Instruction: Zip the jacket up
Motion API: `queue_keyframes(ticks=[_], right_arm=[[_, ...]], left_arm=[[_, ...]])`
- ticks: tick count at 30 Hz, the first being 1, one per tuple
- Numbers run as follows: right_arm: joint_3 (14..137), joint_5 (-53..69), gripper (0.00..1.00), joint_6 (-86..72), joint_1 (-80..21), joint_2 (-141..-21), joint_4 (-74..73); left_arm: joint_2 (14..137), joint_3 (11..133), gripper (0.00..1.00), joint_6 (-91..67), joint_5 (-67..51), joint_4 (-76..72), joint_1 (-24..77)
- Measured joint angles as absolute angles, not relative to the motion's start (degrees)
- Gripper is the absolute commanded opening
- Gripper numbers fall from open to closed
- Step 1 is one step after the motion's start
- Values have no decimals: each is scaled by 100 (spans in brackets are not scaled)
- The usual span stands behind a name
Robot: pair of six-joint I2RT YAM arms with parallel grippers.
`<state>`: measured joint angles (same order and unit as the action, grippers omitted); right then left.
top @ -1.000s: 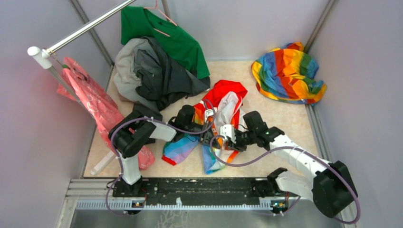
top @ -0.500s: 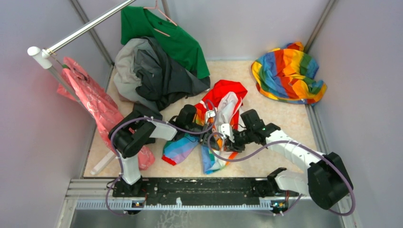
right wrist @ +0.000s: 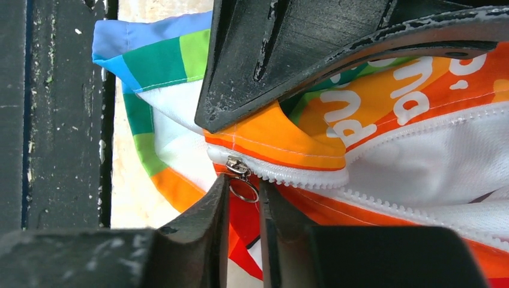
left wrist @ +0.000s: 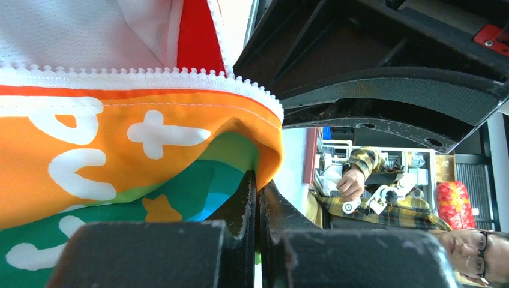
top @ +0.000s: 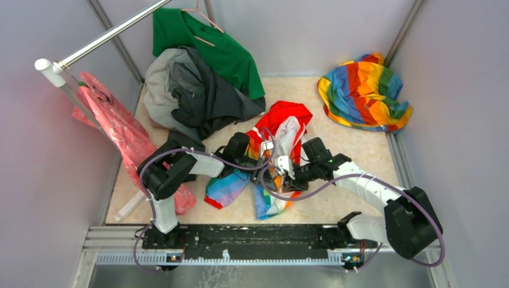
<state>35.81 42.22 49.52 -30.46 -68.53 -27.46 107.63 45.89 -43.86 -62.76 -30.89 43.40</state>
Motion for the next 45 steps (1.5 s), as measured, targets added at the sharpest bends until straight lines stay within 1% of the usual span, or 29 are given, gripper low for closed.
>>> queue_keyframes(ticks=[5, 8, 20, 27, 35, 45], right_arm=[[3581, 4272, 5, 4984, -3046, -6853, -2768], [3581, 4276, 3, 4989, -3044, -6810, -2777], [3581, 4174, 2, 4987, -2943, -6517, -2836], [3579, 3879, 0, 5087, -2936, -5848, -2858], [3579, 3642, 0, 5170, -2963, -5784, -2882], [3566, 3341, 0, 5448, -3476, -5666, -2891]], left_arm=[[10753, 4589, 0, -4377, -6252, -3076, 4338], [10750, 4587, 0, -4375, -6237, -3059, 4335], [10669, 4587, 0, -4335, -6187, -2921, 4307], [10669, 4635, 0, -4217, -6036, -2576, 4287], [10669, 4812, 0, -4235, -5961, -2303, 4287], [10748, 4906, 0, -4259, -5927, -2029, 4287]])
